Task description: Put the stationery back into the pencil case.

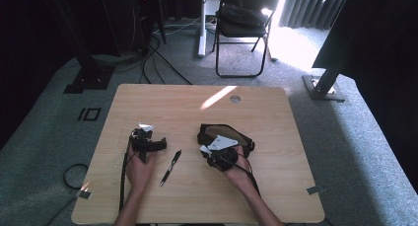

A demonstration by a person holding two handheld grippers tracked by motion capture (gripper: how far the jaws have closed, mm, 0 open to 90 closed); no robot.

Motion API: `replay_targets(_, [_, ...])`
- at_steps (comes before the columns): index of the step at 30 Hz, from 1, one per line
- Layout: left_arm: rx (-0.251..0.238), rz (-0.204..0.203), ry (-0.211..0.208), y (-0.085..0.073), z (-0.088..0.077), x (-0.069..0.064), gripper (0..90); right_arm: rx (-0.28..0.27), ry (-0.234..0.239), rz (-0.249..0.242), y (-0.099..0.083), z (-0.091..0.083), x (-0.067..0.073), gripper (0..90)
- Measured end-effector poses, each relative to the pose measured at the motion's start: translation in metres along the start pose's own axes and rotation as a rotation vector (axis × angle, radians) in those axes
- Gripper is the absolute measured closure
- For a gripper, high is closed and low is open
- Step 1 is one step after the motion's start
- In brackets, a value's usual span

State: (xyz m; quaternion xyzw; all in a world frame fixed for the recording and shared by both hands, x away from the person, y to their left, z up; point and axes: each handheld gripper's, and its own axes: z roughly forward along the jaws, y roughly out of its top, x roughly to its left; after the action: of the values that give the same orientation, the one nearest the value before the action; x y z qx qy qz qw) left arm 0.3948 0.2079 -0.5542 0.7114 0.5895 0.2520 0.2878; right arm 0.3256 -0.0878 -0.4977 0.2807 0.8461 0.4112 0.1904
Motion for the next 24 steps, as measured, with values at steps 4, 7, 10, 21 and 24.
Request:
replay_targets(4, [0.000,0.000,0.000,0.000,0.000,0.000,8.3,-0.007,-0.002,-0.002,0.002,-0.002,0.001,71.4])
replay_targets(7, [0.000,0.000,0.000,0.000,0.000,0.000,8.3,-0.011,-0.001,-0.001,0.003,-0.003,0.000,71.4])
replay_targets(10, [0.000,0.000,0.000,0.000,0.000,0.000,8.3,-0.014,-0.002,-0.002,0.004,-0.004,0.001,71.4])
replay_targets(21, [0.000,0.000,0.000,0.000,0.000,0.000,8.3,-0.038,-0.009,-0.006,0.008,-0.010,0.000,71.4])
replay_targets(24, [0.000,0.000,0.000,0.000,0.000,0.000,8.4,-0.044,-0.011,-0.003,0.009,-0.012,0.000,71.4])
